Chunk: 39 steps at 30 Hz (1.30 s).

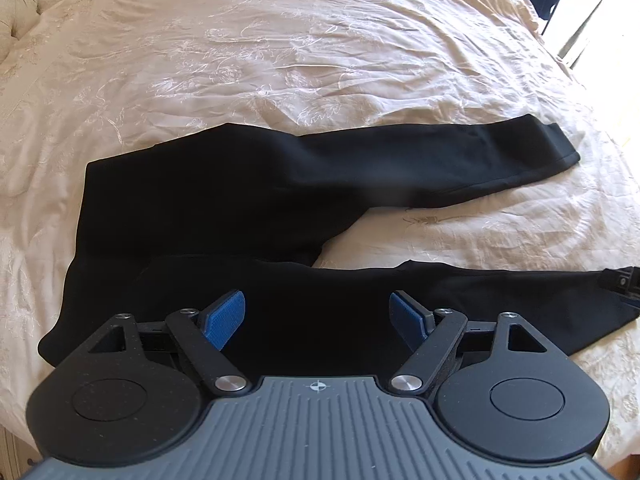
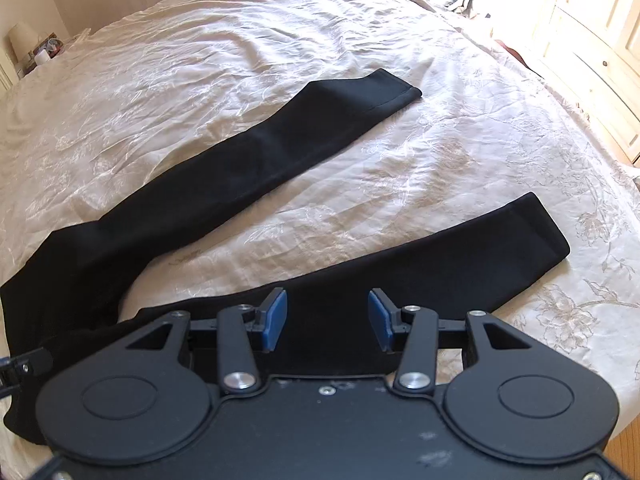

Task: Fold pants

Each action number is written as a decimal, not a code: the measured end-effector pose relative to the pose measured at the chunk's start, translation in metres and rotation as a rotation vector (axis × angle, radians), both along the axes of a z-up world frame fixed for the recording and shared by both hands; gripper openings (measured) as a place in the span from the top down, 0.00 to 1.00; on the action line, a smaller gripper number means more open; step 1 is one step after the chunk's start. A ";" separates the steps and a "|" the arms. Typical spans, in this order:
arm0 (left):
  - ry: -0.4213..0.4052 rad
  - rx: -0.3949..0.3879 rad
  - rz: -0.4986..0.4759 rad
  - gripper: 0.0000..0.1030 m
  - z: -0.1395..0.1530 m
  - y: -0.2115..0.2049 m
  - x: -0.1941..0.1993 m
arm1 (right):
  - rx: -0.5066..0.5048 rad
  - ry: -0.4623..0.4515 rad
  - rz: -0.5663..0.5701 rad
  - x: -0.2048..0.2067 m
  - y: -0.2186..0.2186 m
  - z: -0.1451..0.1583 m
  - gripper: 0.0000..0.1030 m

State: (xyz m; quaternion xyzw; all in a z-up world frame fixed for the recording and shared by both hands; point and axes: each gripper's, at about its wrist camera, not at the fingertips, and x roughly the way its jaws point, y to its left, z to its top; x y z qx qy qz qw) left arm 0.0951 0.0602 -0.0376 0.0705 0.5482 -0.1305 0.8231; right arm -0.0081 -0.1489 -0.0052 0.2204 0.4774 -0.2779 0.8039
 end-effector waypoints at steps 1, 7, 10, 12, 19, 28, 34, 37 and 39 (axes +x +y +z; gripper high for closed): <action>0.014 -0.003 0.014 0.24 0.000 -0.003 -0.001 | 0.007 -0.009 -0.007 0.003 -0.015 -0.002 0.53; 0.058 0.014 0.091 0.24 -0.004 -0.027 -0.005 | 0.020 -0.059 -0.010 0.026 -0.109 -0.017 0.53; 0.064 0.033 0.133 0.24 -0.006 -0.042 -0.003 | 0.007 -0.072 0.009 0.044 -0.154 -0.026 0.53; 0.056 0.048 0.156 0.24 -0.008 -0.052 0.000 | -0.001 -0.060 0.016 0.058 -0.179 -0.034 0.53; 0.054 0.090 0.214 0.24 -0.011 -0.083 0.013 | 0.049 -0.065 0.004 0.101 -0.253 -0.069 0.54; 0.084 0.153 0.254 0.24 -0.018 -0.095 0.024 | 0.203 -0.088 -0.148 0.138 -0.315 -0.116 0.54; 0.093 0.187 0.268 0.24 -0.024 -0.099 0.033 | 0.299 -0.063 -0.221 0.152 -0.331 -0.145 0.54; 0.102 0.196 0.260 0.24 -0.027 -0.102 0.034 | 0.335 -0.076 -0.263 0.150 -0.331 -0.152 0.51; 0.105 0.201 0.256 0.24 -0.028 -0.103 0.034 | 0.349 -0.099 -0.277 0.149 -0.331 -0.154 0.52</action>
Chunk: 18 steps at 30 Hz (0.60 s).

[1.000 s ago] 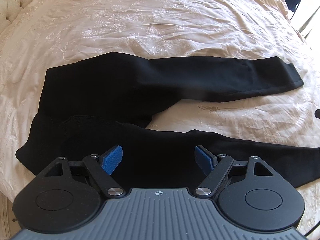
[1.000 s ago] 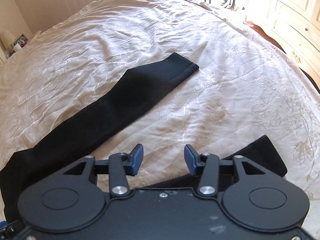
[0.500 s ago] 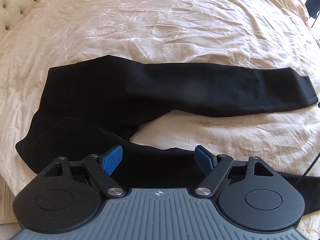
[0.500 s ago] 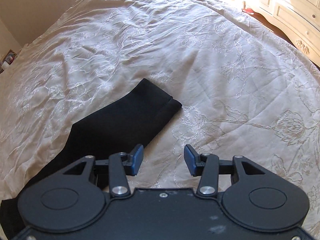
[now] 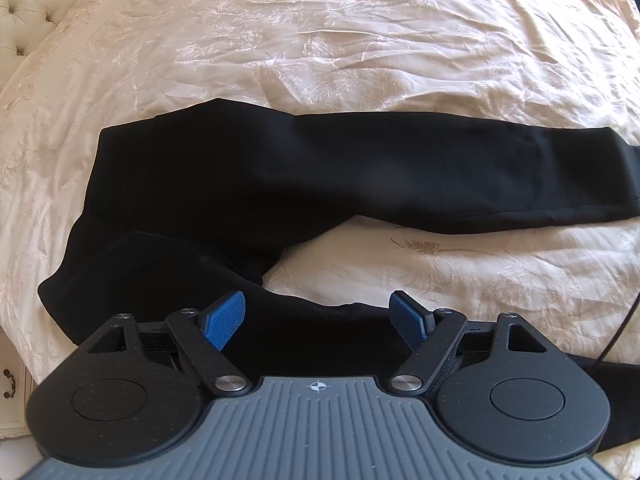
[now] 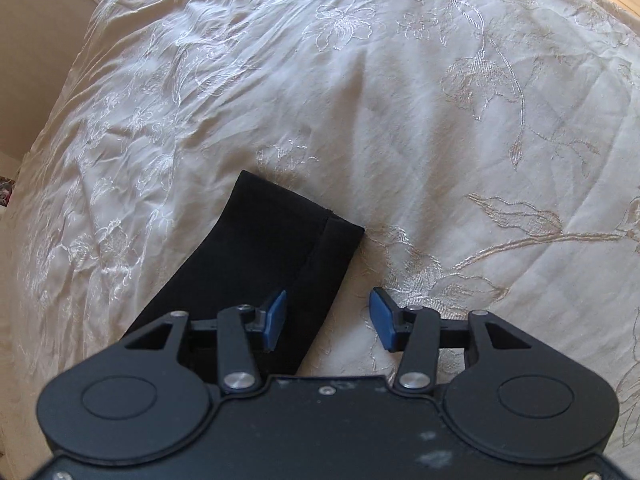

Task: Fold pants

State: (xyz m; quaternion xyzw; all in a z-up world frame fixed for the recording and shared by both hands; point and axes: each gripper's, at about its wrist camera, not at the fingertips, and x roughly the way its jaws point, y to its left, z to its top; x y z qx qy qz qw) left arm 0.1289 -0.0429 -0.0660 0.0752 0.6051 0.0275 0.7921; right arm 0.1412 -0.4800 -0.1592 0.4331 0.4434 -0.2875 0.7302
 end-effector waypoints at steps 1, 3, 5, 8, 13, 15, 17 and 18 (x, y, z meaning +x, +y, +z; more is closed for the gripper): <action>0.003 0.001 -0.002 0.24 -0.001 -0.001 0.000 | 0.007 -0.024 0.001 0.000 0.001 0.000 0.55; 0.009 0.002 -0.008 0.24 -0.003 -0.002 0.000 | 0.027 -0.087 0.026 -0.001 0.004 0.003 0.85; 0.013 0.002 -0.015 0.24 -0.003 -0.004 0.000 | -0.022 -0.107 0.037 -0.002 0.010 0.016 0.96; 0.012 -0.002 -0.027 0.24 -0.003 -0.007 0.000 | -0.176 -0.136 0.088 -0.013 0.025 0.053 0.97; 0.008 -0.015 -0.048 0.24 -0.005 -0.011 -0.003 | -0.436 -0.047 0.236 -0.035 0.038 0.083 0.97; 0.019 -0.022 -0.055 0.24 -0.008 -0.012 -0.005 | -0.398 0.002 0.245 -0.036 0.030 0.070 0.97; 0.025 -0.023 -0.064 0.24 -0.008 -0.013 -0.006 | -0.369 0.053 0.245 -0.037 0.023 0.050 0.98; 0.021 -0.021 -0.068 0.24 -0.006 -0.013 -0.007 | -0.362 0.080 0.250 -0.037 0.024 0.042 0.98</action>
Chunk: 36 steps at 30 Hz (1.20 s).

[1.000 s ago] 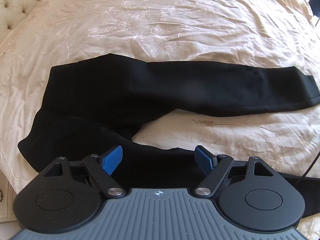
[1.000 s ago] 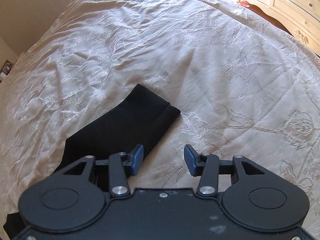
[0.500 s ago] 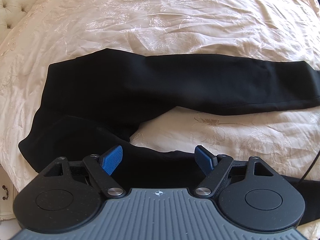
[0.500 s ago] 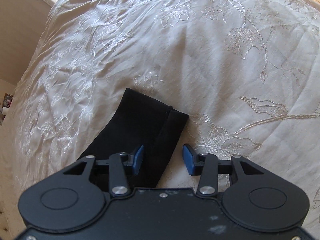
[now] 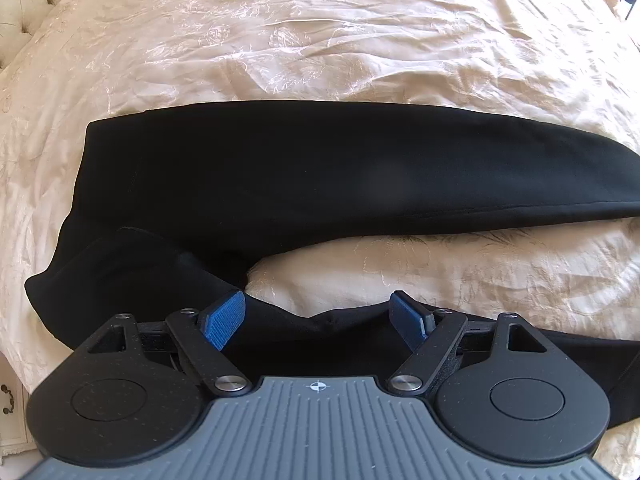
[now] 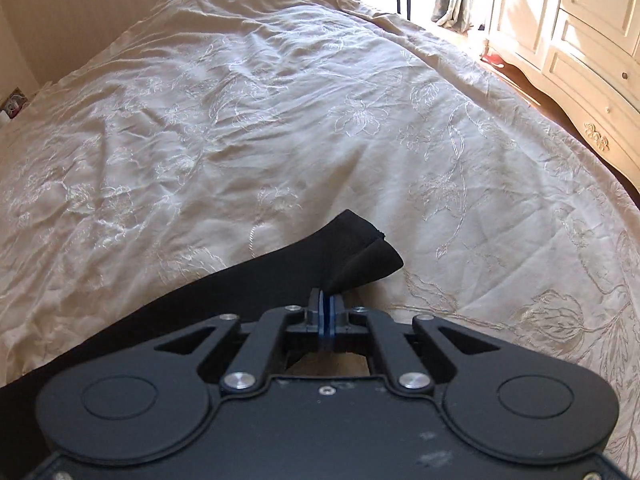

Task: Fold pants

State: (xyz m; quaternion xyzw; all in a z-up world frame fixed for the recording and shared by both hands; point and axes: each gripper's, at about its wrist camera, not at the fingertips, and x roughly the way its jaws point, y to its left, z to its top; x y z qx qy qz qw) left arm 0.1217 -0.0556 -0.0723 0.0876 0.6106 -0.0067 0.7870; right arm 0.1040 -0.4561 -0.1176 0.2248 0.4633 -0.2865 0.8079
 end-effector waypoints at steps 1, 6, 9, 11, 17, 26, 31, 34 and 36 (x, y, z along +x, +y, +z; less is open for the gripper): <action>-0.011 0.001 -0.004 0.24 0.003 0.002 -0.002 | 0.001 0.033 0.005 0.000 0.001 -0.009 0.98; -0.051 0.001 0.021 0.24 0.013 0.019 -0.007 | -0.001 0.078 -0.037 -0.010 0.008 -0.010 0.86; -0.066 0.011 0.042 0.24 0.017 0.033 -0.013 | -0.002 0.004 -0.063 -0.030 0.015 0.017 0.81; -0.081 0.030 0.056 0.25 0.019 0.041 -0.017 | 0.009 -0.054 -0.054 -0.047 0.023 0.037 0.80; -0.089 0.065 0.082 0.34 0.020 0.067 -0.032 | 0.018 -0.136 0.008 -0.100 0.064 0.073 0.78; -0.099 0.070 -0.048 0.34 0.013 0.096 -0.061 | 0.112 -0.058 -0.046 -0.186 0.134 0.055 0.77; -0.098 0.068 -0.185 0.34 0.001 0.110 -0.076 | 0.168 -0.006 -0.130 -0.226 0.165 0.035 0.76; -0.085 0.041 -0.216 0.34 -0.004 0.122 -0.083 | 0.213 0.007 -0.194 -0.242 0.173 0.023 0.74; -0.080 0.026 -0.225 0.34 -0.006 0.130 -0.085 | 0.226 0.005 -0.251 -0.253 0.175 0.018 0.72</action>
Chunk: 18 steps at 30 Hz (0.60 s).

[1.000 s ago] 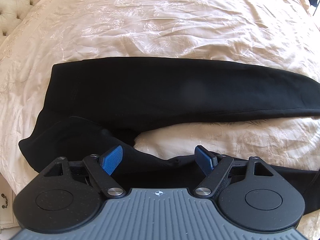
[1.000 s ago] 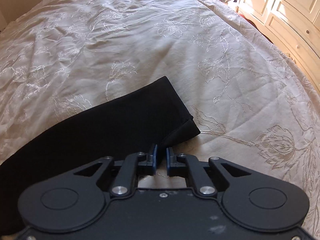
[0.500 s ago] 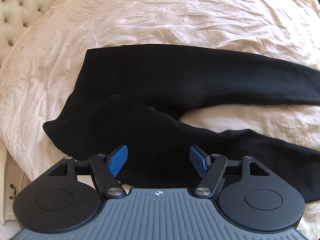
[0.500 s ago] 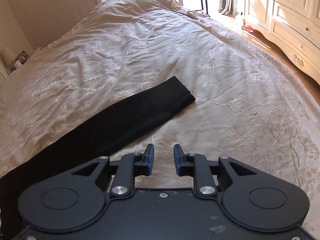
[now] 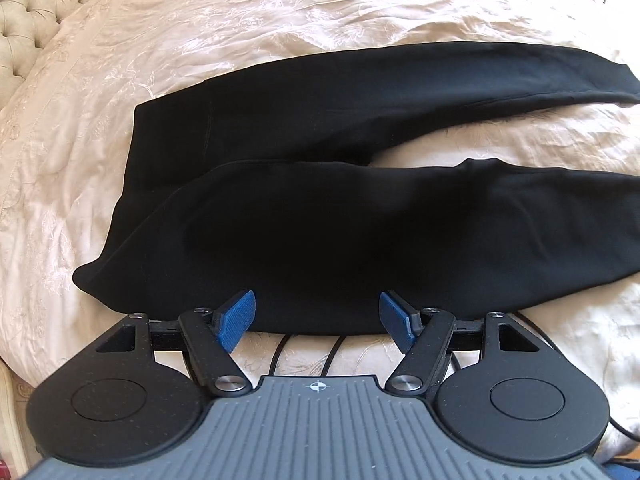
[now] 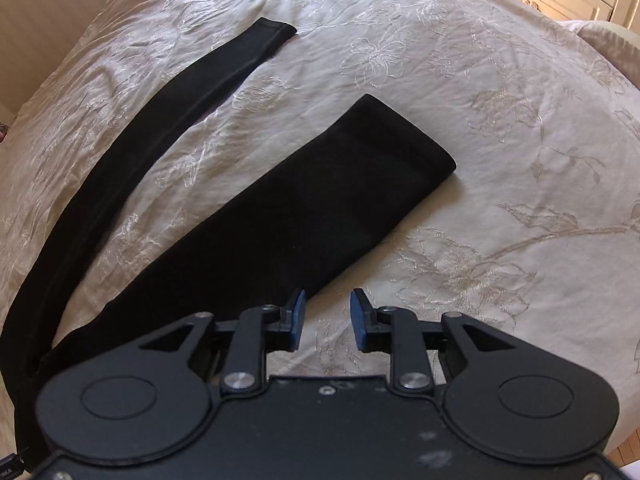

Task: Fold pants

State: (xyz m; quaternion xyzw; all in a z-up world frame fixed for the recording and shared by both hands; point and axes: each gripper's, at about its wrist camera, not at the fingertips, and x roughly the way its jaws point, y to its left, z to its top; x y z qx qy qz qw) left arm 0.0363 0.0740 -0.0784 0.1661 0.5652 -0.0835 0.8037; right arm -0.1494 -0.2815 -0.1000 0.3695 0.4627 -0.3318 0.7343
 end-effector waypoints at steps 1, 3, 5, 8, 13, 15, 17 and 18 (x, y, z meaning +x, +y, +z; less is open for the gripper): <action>0.000 -0.003 -0.007 0.34 -0.001 0.004 -0.002 | 0.009 -0.003 -0.030 -0.004 -0.001 -0.003 0.71; -0.002 -0.004 -0.018 0.34 -0.002 0.011 -0.004 | 0.018 -0.013 -0.083 -0.009 -0.004 -0.007 0.68; -0.003 -0.007 -0.024 0.34 -0.003 0.016 -0.004 | 0.024 -0.025 -0.123 -0.013 -0.007 -0.010 0.67; -0.003 -0.012 -0.038 0.34 -0.003 0.024 -0.006 | 0.035 -0.027 -0.161 -0.010 -0.011 -0.018 0.67; -0.019 -0.002 -0.086 0.34 -0.001 0.033 -0.012 | 0.059 -0.036 -0.213 0.001 -0.017 -0.032 0.63; -0.027 0.004 -0.111 0.34 -0.001 0.036 -0.014 | 0.084 -0.073 -0.237 0.004 -0.018 -0.034 0.63; -0.029 0.007 -0.135 0.34 -0.001 0.037 -0.017 | 0.119 -0.123 -0.255 0.011 -0.019 -0.033 0.69; -0.029 0.008 -0.148 0.34 -0.002 0.038 -0.018 | 0.117 -0.137 -0.257 0.013 -0.018 -0.029 0.88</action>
